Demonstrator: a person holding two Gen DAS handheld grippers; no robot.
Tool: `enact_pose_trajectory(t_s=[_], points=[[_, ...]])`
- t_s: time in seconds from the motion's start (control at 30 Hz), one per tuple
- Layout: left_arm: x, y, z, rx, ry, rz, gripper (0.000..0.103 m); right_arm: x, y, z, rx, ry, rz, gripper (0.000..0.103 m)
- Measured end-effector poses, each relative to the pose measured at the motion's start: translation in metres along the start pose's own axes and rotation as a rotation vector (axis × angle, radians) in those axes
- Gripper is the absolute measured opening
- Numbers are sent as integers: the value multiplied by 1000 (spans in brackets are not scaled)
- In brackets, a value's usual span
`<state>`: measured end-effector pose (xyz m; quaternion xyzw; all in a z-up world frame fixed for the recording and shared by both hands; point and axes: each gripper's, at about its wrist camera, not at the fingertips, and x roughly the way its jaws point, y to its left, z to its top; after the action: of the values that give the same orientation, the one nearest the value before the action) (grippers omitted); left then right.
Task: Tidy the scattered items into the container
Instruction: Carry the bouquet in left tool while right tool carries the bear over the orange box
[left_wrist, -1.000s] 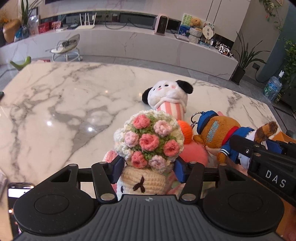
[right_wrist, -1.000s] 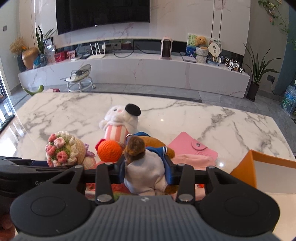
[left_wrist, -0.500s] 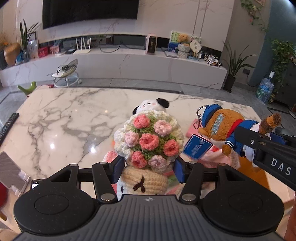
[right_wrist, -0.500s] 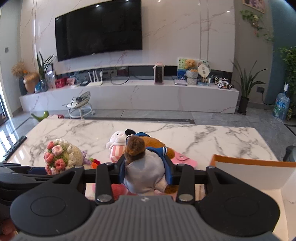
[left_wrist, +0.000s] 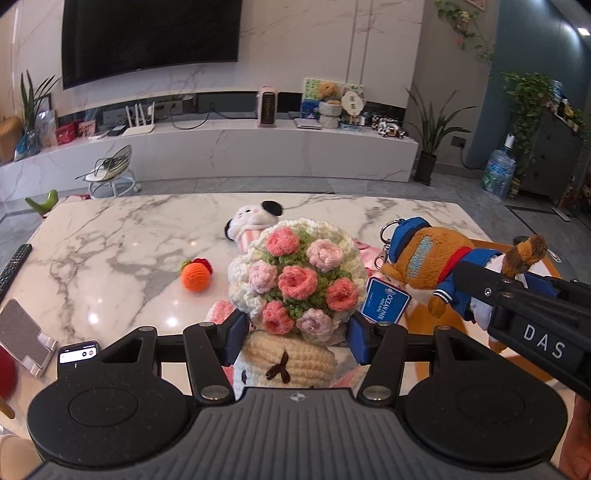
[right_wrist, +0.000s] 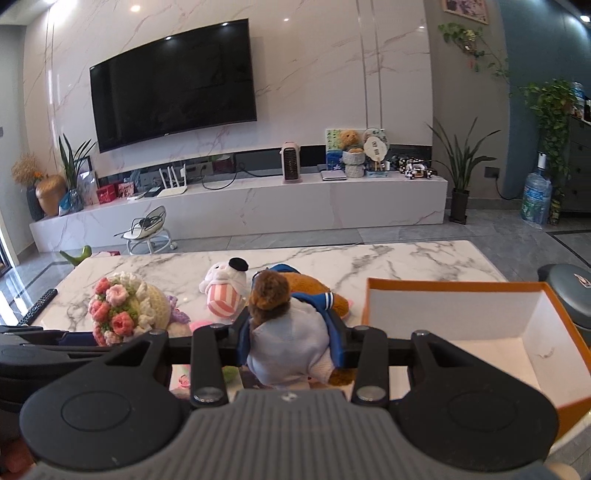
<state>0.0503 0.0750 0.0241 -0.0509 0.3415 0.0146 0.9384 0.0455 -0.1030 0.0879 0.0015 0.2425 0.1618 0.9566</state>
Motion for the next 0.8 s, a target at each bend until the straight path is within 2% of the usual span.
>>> enact_pose_trajectory(t_s=[0.43,0.8], points=[[-19,-52,-3,91,-38,-59,64,-46,-41,-14,78,-52,-61,43],[10,-117,13,204,-23,-149,64,-47,-115,-17,195,-60,-181,43]])
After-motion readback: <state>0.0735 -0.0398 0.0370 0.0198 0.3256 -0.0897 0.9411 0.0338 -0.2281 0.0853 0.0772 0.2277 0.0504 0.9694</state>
